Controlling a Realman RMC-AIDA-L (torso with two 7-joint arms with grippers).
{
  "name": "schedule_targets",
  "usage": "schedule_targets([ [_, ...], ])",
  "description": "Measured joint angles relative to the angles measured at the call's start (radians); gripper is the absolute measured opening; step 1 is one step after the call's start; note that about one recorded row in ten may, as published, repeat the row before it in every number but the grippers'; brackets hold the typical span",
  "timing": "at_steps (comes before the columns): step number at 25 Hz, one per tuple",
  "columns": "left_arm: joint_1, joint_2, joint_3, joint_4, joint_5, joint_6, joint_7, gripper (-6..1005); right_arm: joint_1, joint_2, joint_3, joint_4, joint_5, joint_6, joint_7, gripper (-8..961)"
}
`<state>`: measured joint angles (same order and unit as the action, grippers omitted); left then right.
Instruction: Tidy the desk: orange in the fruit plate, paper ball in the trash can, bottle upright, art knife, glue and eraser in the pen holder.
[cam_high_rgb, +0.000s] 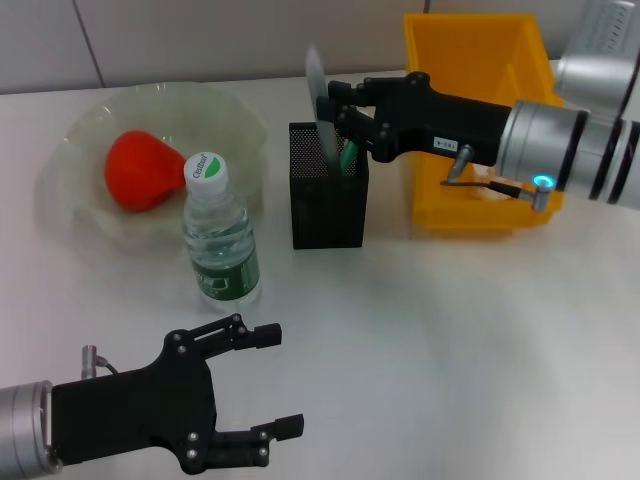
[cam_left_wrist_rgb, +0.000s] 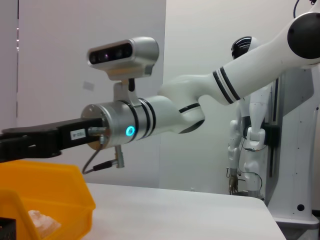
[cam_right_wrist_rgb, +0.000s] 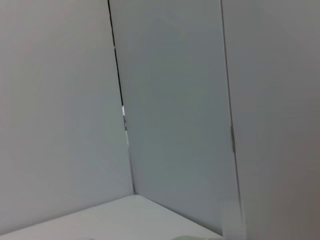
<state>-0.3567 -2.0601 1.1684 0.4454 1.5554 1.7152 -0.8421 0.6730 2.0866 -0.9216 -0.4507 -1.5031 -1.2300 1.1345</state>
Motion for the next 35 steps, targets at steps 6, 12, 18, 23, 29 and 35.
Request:
schedule_targets([
  [6, 0.006, 0.002, -0.008, 0.002, 0.0, -0.002, 0.0, 847, -0.057, -0.001, 0.008, -0.035, 0.021, -0.091, -0.005, 251],
  [12, 0.027, 0.01, -0.024, 0.004, -0.001, -0.016, 0.0, 847, -0.206, -0.006, 0.012, -0.161, 0.083, -0.293, 0.006, 489],
  [18, 0.063, 0.02, -0.088, 0.003, 0.0, -0.036, 0.0, 847, -0.372, -0.017, 0.003, -0.248, 0.004, -0.504, -0.037, 728],
  [23, 0.064, 0.022, -0.115, -0.001, 0.0, -0.049, 0.0, 847, -0.408, -0.011, 0.004, -0.21, -0.164, -0.546, -0.147, 798],
  [29, 0.046, 0.019, -0.105, -0.003, 0.002, -0.077, -0.014, 847, -0.36, -0.013, 0.007, -0.074, -0.231, -0.512, -0.214, 798],
  [35, 0.045, 0.018, -0.105, -0.003, 0.014, -0.08, -0.014, 847, -0.349, -0.009, 0.007, -0.057, -0.241, -0.469, -0.232, 799],
])
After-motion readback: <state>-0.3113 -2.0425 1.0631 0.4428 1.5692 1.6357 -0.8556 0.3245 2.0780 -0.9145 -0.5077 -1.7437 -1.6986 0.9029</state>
